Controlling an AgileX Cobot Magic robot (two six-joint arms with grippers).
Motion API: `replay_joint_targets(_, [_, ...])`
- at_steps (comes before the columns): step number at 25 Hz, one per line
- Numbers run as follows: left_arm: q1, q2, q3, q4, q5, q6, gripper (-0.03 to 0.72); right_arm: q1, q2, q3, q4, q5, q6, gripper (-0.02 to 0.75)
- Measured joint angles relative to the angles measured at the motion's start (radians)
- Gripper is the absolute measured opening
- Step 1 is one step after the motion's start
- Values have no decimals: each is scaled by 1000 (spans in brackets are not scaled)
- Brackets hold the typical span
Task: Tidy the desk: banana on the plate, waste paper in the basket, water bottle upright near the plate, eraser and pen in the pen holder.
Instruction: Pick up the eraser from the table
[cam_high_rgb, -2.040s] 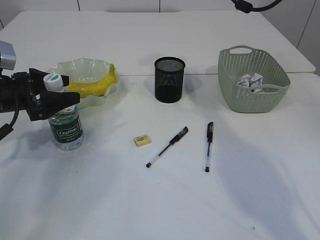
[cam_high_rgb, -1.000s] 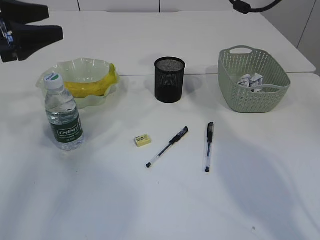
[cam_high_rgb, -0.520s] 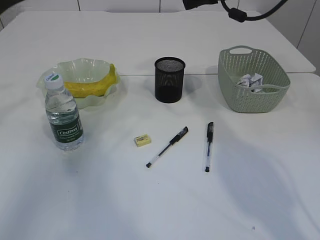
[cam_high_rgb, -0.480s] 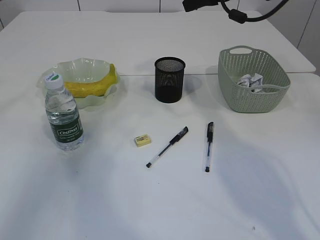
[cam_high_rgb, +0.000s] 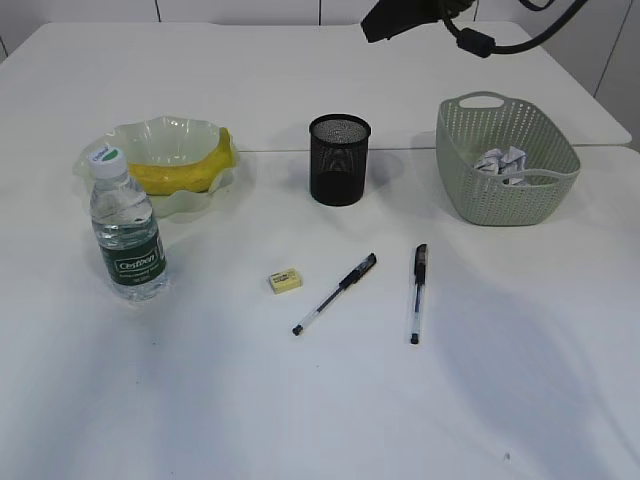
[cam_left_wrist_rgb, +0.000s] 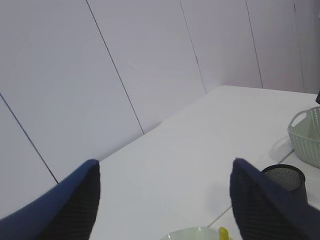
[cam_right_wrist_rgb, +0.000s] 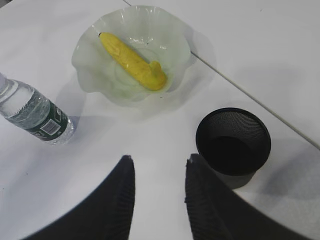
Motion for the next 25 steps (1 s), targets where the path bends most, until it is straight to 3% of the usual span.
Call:
replay_joint_targets(5, [0,-13,0,0,0,-14,569,0,0,0,34,12,59,260])
replay_joint_targets(13, [0,-27,0,0,2,-93,569,0,0,0,55,16,357,260])
replay_joint_targets(19, [0,-27,0,0,2,-105,568,2,0,0,-45,18,592,260])
replay_joint_targets(25, [0,-27,0,0,2,-105,568,8,0,0,-66,20,629,260])
